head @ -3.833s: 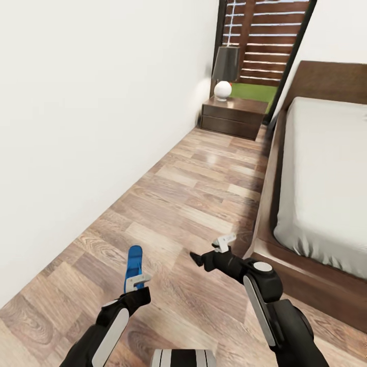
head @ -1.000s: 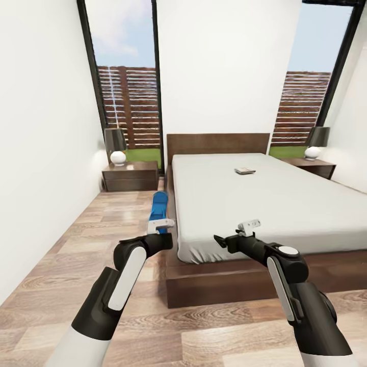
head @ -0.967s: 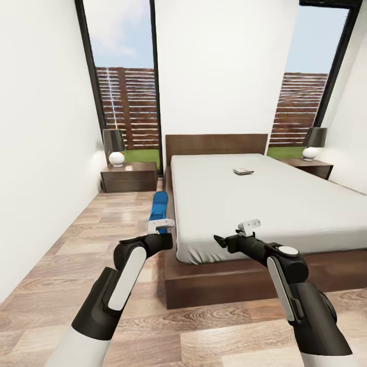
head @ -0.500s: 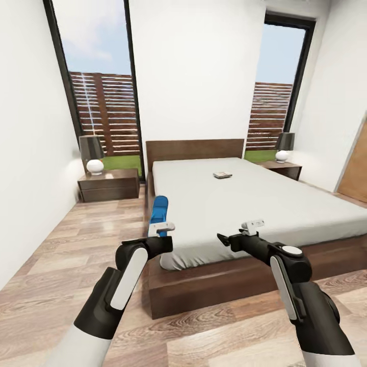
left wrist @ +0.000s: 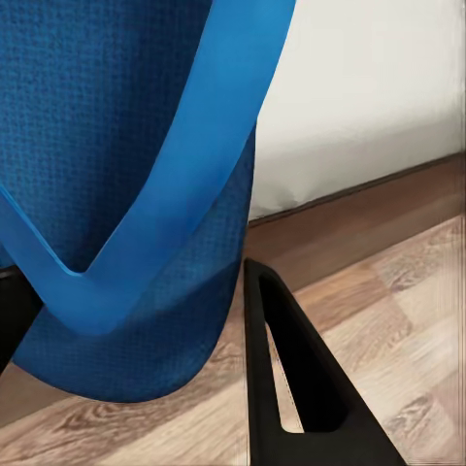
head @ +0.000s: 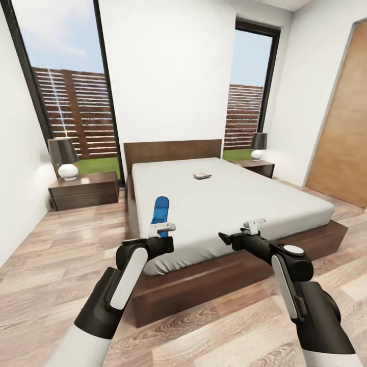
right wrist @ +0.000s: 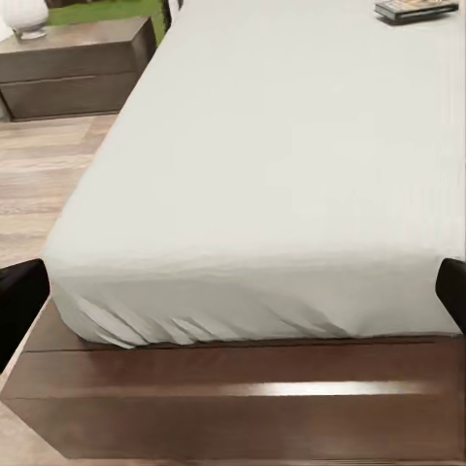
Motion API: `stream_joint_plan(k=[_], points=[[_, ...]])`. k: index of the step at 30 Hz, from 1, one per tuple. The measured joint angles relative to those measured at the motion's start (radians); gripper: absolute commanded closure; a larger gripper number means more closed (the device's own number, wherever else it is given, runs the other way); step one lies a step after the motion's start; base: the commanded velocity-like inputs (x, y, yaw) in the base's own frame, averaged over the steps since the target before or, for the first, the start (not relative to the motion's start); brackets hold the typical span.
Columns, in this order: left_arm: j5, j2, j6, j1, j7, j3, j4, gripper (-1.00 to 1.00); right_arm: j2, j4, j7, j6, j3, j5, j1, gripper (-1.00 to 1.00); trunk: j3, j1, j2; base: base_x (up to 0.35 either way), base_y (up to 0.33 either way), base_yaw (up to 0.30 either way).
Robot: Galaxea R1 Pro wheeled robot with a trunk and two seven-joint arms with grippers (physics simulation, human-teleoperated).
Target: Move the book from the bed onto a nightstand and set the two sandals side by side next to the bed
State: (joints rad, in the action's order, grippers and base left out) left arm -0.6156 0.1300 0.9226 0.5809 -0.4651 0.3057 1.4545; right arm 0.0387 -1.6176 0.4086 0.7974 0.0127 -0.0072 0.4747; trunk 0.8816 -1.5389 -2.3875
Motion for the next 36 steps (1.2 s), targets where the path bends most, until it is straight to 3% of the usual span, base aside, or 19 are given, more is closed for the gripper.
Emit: stream_joint_plan(k=[9,14,26,32,36], points=[[-0.005,0.0,-0.002,0.001,-0.001,0.0,-0.052,1.0,-0.003,0.001,-0.002,0.011,0.028,0.001,0.014,-1.0,0.0,0.0,0.0,0.146,-0.056,-0.267],[-0.005,0.0,-0.005,0.002,-0.001,0.0,-0.074,1.0,-0.002,0.001,-0.006,0.055,0.035,0.002,0.025,-1.0,0.002,0.001,0.0,0.285,-0.114,-0.251],[-0.006,0.002,-0.007,0.004,-0.001,0.001,-0.109,1.0,0.001,0.003,-0.008,0.169,0.12,0.008,0.064,-1.0,0.016,0.0,0.0,0.27,-0.089,-0.162],[-0.012,0.004,-0.019,0.005,-0.001,0.047,-0.102,1.0,0.001,0.002,-0.007,0.184,0.134,0.007,0.067,-1.0,0.018,0.008,0.014,0.047,-0.014,-0.084],[-0.007,0.006,-0.023,0.007,-0.002,0.056,-0.104,1.0,-0.001,0.002,-0.004,0.184,0.135,0.006,0.067,-1.0,0.013,0.015,0.028,0.009,-0.003,-0.019]])
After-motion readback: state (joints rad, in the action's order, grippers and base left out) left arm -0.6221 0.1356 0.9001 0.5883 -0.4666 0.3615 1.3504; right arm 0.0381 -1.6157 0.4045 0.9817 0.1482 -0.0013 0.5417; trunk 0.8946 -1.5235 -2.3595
